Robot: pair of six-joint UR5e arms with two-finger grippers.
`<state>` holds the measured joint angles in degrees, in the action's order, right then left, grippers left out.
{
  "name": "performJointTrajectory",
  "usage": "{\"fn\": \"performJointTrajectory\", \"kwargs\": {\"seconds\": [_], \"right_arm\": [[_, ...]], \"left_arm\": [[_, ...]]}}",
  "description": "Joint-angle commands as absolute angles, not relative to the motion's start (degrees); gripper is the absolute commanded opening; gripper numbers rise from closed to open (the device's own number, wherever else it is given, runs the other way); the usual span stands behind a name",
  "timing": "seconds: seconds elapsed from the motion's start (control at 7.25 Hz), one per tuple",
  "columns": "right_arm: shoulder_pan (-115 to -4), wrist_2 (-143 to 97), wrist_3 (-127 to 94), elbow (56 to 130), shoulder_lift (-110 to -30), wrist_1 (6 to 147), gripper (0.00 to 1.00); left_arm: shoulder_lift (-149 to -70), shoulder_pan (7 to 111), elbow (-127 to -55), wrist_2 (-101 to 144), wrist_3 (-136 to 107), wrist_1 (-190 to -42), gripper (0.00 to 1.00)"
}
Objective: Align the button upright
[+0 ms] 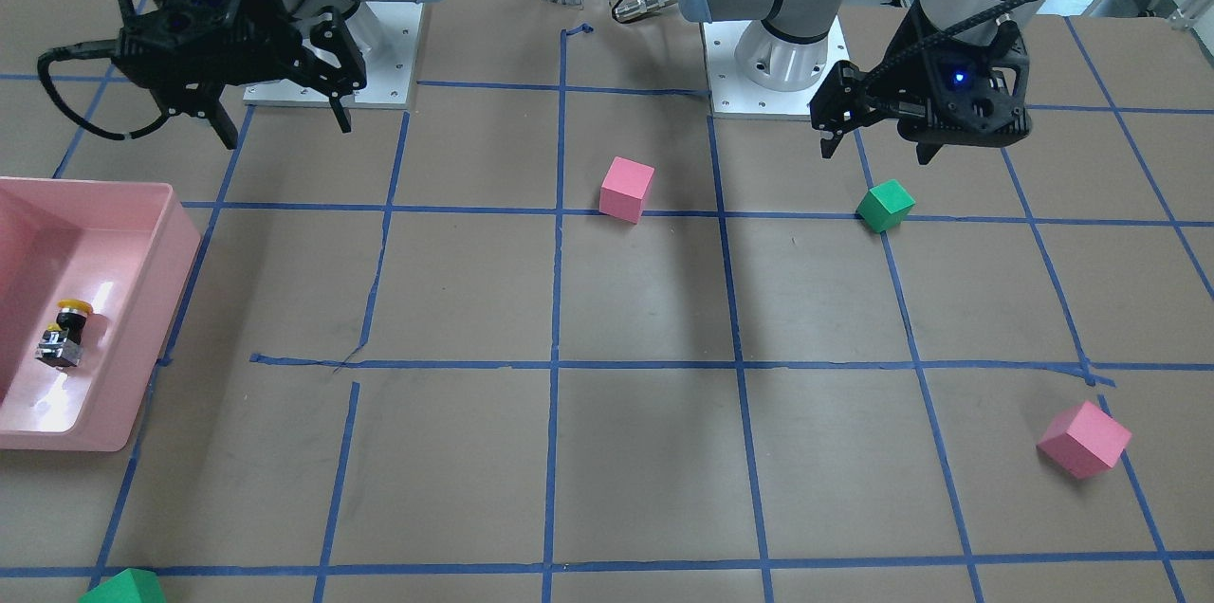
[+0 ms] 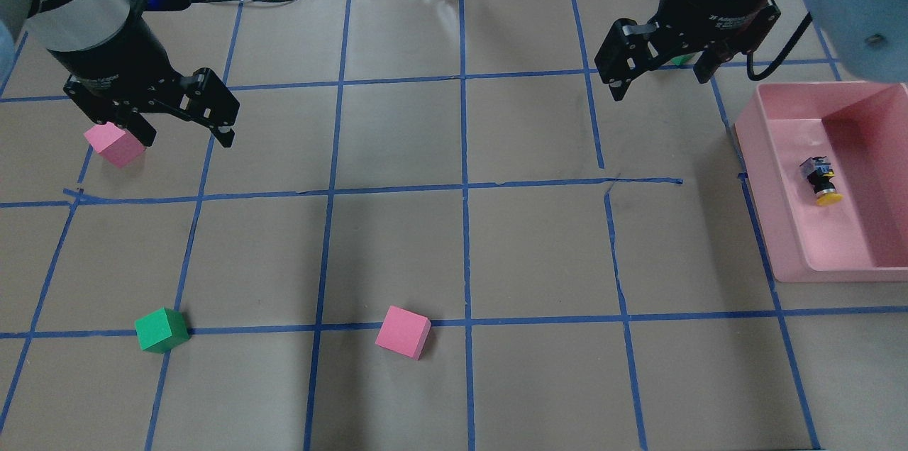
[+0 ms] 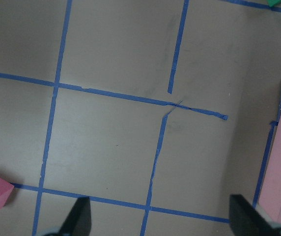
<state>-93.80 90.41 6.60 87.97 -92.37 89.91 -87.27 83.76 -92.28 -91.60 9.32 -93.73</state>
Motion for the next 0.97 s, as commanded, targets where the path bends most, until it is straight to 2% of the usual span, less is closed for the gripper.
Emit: {"fn": "performJointTrajectory", "kwargs": {"seconds": [0.0, 0.55, 0.83], "right_arm": [[-94.0, 90.9, 5.9, 88.4, -91.6, 89.9, 1.0], [-93.3, 90.7, 6.8, 88.4, -91.3, 90.1, 1.0], [-87.8, 90.7, 10.9, 88.5, -90.0, 90.4, 1.0]], "left_arm": [[-87.3, 83.8, -92.2, -91.5, 9.3, -93.7, 1.0], [-87.2, 83.8, -92.3, -91.6, 9.3, -94.0, 1.0], [-87.2, 83.8, -92.2, -91.6, 9.3, -93.8, 1.0]]}}
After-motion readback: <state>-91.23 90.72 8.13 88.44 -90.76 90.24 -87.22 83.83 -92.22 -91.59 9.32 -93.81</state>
